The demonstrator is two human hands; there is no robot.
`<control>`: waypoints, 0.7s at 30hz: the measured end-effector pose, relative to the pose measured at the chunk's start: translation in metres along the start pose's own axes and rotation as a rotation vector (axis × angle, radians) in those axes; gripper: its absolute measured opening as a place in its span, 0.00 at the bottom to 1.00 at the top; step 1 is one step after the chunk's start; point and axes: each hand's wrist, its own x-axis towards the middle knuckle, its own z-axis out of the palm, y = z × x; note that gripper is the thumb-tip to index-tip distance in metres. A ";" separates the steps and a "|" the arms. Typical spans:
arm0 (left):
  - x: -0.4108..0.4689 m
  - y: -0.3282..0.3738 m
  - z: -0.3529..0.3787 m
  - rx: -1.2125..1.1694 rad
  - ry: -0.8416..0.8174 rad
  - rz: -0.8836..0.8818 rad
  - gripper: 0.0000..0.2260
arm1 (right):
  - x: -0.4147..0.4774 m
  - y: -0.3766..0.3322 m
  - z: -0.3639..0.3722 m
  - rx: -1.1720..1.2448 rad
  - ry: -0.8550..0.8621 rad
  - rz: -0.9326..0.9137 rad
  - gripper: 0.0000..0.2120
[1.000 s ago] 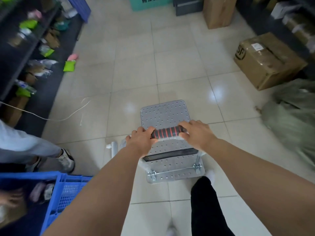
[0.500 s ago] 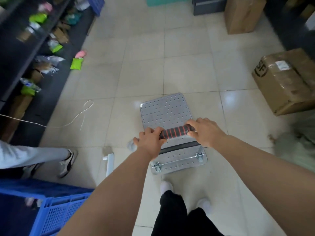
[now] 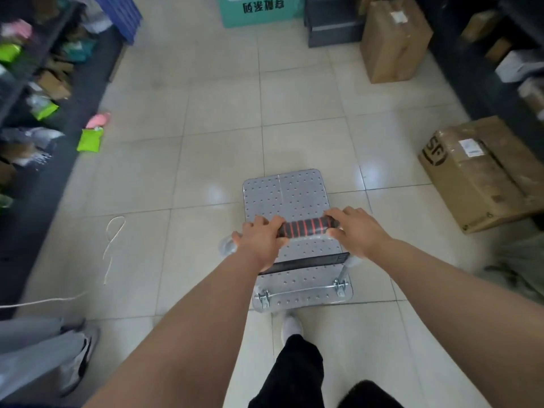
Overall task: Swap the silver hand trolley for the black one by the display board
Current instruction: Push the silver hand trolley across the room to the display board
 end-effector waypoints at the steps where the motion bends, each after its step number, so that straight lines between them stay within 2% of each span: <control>1: 0.013 -0.001 -0.009 0.002 -0.009 0.001 0.12 | 0.014 0.000 -0.006 0.002 0.009 -0.001 0.15; 6: 0.084 -0.008 -0.049 0.020 -0.004 -0.016 0.11 | 0.087 -0.001 -0.038 0.047 0.008 0.005 0.15; 17: 0.263 -0.007 -0.152 0.114 -0.021 -0.143 0.12 | 0.283 0.022 -0.116 -0.013 0.069 -0.078 0.15; 21: 0.328 0.004 -0.186 0.091 -0.003 -0.185 0.12 | 0.353 0.039 -0.157 -0.027 0.026 -0.114 0.16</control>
